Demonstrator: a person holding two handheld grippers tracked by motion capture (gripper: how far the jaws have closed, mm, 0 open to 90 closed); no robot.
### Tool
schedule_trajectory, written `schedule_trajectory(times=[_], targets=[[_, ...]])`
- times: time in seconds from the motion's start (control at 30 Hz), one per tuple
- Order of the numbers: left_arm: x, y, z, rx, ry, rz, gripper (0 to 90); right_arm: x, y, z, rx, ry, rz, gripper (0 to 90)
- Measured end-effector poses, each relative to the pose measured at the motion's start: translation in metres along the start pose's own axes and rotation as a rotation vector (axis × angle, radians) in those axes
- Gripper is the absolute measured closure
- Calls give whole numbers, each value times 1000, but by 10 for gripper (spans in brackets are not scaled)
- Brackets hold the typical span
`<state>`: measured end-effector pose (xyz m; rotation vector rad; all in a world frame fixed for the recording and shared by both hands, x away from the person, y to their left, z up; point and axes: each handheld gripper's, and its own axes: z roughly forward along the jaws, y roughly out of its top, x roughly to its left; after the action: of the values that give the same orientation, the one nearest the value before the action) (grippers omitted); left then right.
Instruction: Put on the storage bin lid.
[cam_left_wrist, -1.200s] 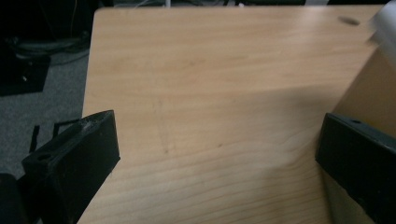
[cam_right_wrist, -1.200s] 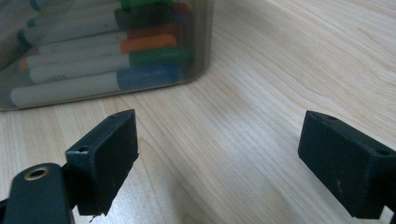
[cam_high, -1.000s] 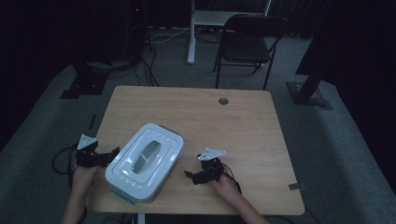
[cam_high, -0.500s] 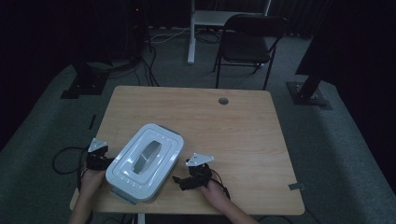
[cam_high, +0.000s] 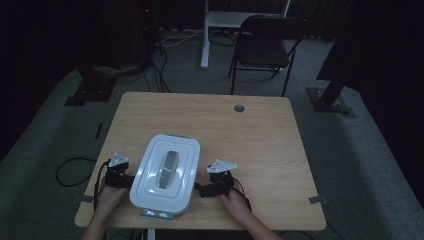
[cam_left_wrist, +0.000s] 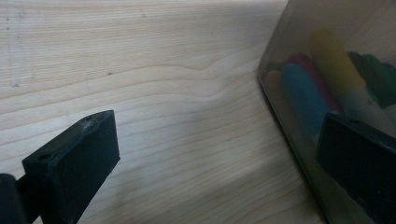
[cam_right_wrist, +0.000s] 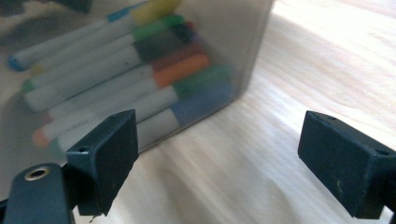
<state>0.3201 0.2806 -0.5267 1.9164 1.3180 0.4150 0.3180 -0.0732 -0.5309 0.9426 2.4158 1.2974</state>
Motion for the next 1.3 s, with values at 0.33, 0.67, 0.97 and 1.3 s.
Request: schedule_trajectory(times=[0.33, 0.67, 0.97, 1.3], targets=[[-27, 12, 11, 27, 27, 63, 4, -23, -2, -10, 11, -86, -16, 120], [-51, 26, 31, 37, -9, 90, 4, -47, -13, -24, 30, -157, 8, 120], [-70, 35, 45, 48, -37, 118, 4, -64, -19, -39, 44, -200, 17, 123], [-87, 40, 57, 32, -68, 147, 4, -85, -27, -53, 33, -223, 50, 122]])
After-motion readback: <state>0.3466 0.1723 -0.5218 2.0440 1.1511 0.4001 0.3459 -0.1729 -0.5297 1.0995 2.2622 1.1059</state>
